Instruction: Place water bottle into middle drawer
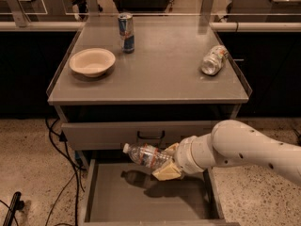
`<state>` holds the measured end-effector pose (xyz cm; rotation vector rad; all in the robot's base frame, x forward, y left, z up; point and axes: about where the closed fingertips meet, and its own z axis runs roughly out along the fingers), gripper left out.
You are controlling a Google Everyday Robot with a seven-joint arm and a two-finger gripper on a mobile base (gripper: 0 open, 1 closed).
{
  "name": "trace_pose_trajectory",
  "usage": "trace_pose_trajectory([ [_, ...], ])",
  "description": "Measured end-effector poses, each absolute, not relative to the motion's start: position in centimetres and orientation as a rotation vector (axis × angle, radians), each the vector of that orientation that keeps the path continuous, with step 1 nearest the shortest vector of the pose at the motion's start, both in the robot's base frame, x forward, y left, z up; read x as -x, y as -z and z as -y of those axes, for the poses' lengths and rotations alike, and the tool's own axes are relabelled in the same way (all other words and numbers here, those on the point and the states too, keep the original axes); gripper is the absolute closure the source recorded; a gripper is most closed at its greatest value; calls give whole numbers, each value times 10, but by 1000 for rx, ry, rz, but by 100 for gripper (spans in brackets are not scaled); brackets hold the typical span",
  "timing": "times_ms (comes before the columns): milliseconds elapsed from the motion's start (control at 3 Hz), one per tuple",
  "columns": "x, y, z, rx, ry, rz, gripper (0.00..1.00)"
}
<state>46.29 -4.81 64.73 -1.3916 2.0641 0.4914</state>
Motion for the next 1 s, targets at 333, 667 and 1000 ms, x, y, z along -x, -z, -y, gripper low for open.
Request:
trace_pose_trajectory([
  [333,-469,-636,46,1384,-516,-2079,100],
  [667,-450,-618,44,1377,-534,-2105,100],
  [1000,-422,-593,43,1364,-550,-2133,100],
])
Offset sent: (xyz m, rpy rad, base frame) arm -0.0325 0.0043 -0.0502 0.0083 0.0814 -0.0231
